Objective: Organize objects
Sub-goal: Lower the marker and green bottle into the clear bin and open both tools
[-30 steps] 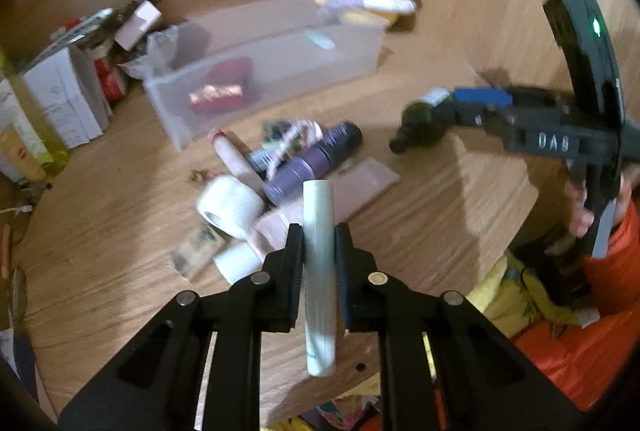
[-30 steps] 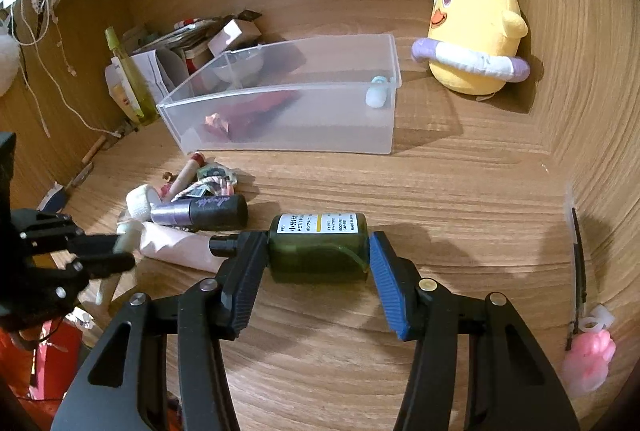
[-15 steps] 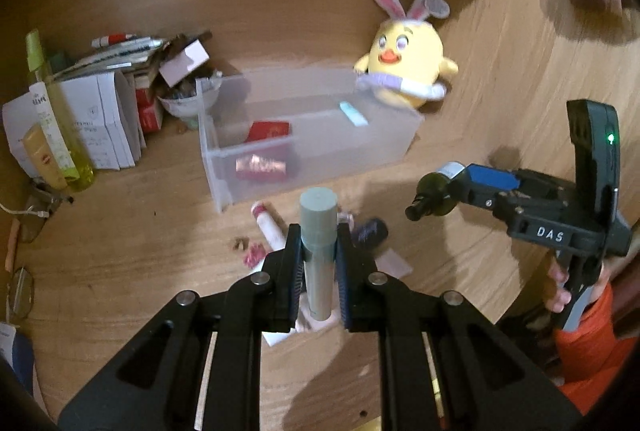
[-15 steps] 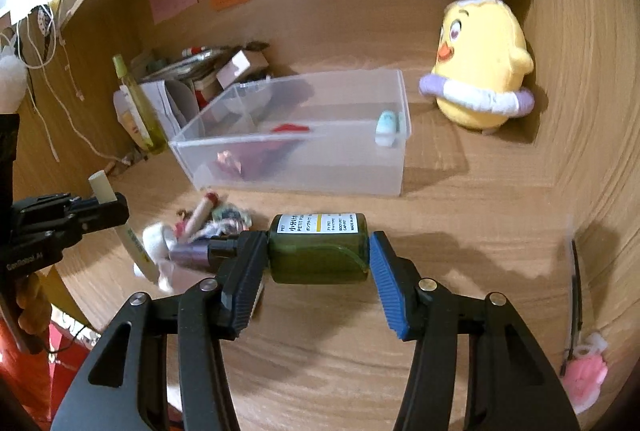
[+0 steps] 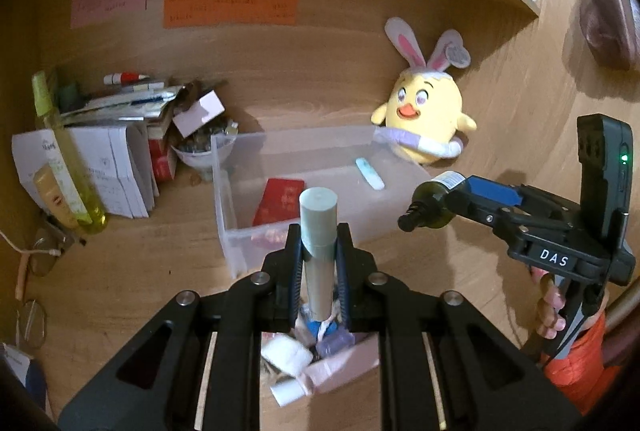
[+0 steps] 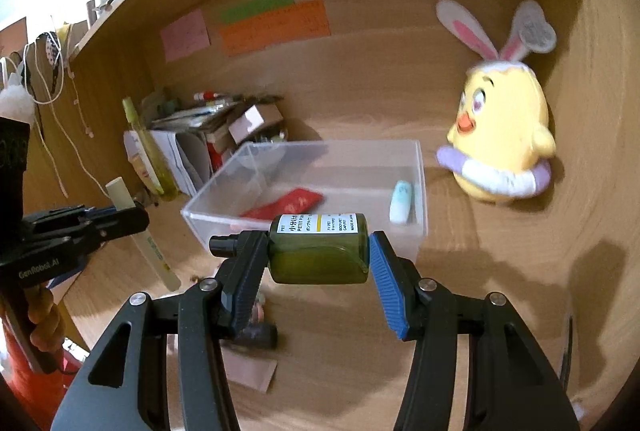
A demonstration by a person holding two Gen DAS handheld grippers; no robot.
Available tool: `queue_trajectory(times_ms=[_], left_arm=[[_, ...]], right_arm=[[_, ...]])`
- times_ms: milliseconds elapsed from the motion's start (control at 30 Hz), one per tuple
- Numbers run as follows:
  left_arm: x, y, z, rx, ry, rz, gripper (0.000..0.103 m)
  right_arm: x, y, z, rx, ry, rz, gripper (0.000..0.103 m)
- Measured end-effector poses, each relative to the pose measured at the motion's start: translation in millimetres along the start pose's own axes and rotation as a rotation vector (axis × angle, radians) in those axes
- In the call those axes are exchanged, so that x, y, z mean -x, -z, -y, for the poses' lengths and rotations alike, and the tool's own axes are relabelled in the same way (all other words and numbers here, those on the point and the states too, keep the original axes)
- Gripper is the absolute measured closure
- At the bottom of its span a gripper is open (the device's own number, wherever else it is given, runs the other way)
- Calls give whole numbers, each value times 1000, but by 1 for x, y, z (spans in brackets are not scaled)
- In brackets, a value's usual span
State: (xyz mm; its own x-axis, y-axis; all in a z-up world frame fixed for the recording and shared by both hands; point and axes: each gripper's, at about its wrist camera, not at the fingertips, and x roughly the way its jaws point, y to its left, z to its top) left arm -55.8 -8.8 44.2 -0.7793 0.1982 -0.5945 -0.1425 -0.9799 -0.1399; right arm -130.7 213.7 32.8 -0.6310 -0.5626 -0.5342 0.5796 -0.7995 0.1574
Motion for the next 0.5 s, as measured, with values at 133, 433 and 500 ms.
queue_trajectory(times_ms=[133, 433, 500], left_arm=[[-5, -15, -4, 16, -9, 22, 88], [-19, -52, -15, 30, -32, 61, 88], [-24, -59, -18, 42, -23, 55, 88]], right_arm=[[-6, -16, -1, 14, -4, 18, 54], [-26, -45, 0, 38, 7, 44, 54], [-34, -51, 1, 43, 17, 37, 54]])
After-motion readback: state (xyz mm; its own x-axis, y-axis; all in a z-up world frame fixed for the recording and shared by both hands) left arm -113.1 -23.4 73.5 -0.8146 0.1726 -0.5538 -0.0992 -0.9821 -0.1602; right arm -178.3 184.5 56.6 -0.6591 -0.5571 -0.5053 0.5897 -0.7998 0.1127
